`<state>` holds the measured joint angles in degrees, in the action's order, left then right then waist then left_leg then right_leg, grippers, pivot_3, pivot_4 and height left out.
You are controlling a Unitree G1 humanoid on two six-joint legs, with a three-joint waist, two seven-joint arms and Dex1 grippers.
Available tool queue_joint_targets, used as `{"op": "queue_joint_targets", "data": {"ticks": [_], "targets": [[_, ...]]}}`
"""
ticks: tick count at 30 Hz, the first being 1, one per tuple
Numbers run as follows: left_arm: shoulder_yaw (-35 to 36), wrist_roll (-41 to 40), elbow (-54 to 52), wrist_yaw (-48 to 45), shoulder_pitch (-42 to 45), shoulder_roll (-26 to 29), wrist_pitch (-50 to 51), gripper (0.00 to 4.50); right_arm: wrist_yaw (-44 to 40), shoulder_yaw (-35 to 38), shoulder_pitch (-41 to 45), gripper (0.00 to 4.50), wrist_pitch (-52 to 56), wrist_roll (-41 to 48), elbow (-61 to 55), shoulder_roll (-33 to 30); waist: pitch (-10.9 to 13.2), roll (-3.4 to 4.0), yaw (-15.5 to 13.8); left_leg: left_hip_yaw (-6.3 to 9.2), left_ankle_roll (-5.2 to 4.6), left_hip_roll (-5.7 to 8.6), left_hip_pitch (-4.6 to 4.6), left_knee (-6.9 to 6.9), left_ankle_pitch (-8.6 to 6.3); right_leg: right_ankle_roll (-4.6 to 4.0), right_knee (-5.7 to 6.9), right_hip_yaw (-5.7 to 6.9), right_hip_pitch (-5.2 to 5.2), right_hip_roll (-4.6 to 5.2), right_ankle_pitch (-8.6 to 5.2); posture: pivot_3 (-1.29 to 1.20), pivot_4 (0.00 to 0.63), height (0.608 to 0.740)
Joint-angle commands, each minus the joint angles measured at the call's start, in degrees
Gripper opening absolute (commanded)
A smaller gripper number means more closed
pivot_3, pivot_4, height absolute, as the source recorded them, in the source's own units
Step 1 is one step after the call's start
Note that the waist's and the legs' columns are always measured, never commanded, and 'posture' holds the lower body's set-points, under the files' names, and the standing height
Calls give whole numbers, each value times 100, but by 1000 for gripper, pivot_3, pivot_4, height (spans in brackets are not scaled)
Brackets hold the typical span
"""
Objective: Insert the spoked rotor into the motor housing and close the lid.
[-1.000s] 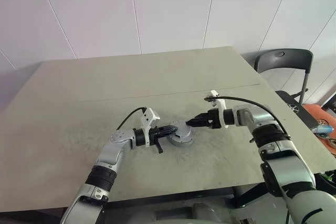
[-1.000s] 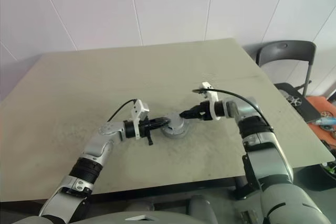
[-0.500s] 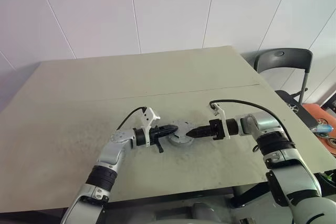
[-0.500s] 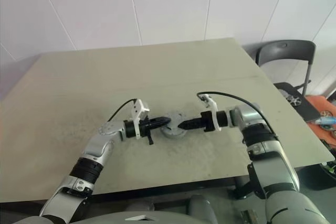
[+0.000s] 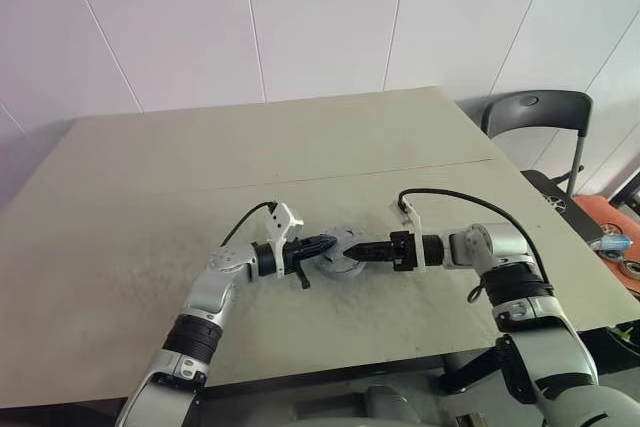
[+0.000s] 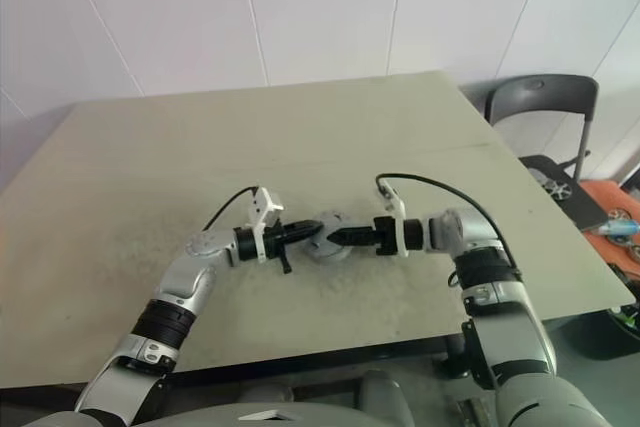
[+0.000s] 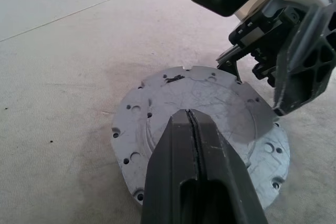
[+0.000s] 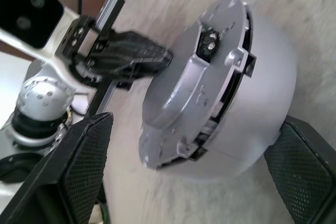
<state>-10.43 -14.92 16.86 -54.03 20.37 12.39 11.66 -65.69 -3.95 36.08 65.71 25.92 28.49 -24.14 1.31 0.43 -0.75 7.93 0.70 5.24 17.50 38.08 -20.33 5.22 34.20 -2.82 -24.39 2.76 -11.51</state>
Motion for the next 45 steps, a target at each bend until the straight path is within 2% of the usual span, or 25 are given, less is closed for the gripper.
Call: {"op": "queue_joint_targets", "data": {"ticks": [1,5,7,31,37,40,45], "targets": [[-108,121,72,6,-10,12,9,0,-23,139,203,3902,-152,179,-74,60,0,0,0,0,0,0,0,0,0,0,0,0,0,0,0,0,0,740],[-103,131,64,4,-26,19,5,0,-101,101,205,2627,-136,246,-100,45,0,0,0,0,0,0,0,0,0,0,0,0,0,0,0,0,0,740],[-102,134,61,3,-32,23,1,0,-171,90,188,2335,-101,299,-141,42,0,1,0,-1,0,0,-1,1,0,0,0,0,2,0,0,0,0,740],[93,91,97,240,-30,-35,-106,0,-85,403,147,2233,-2,632,-321,217,0,1,-1,-1,2,1,0,2,1,-1,0,-1,2,0,1,0,0,740],[905,-448,194,831,165,-338,-78,0,238,771,227,2229,56,723,-15,392,4,-3,9,-2,2,-1,3,1,1,-1,1,-2,-5,-1,1,0,0,740],[1340,-811,201,1079,243,-430,147,0,569,1494,488,2229,371,1104,456,575,5,-1,5,-1,2,-2,8,1,1,-2,4,-2,-12,-2,2,0,0,740],[1764,-1392,-51,1199,191,-546,596,0,1049,2101,665,2229,512,1333,836,776,5,-1,3,-1,2,-1,15,0,1,-4,2,-2,-17,-1,3,0,0,740]]}}
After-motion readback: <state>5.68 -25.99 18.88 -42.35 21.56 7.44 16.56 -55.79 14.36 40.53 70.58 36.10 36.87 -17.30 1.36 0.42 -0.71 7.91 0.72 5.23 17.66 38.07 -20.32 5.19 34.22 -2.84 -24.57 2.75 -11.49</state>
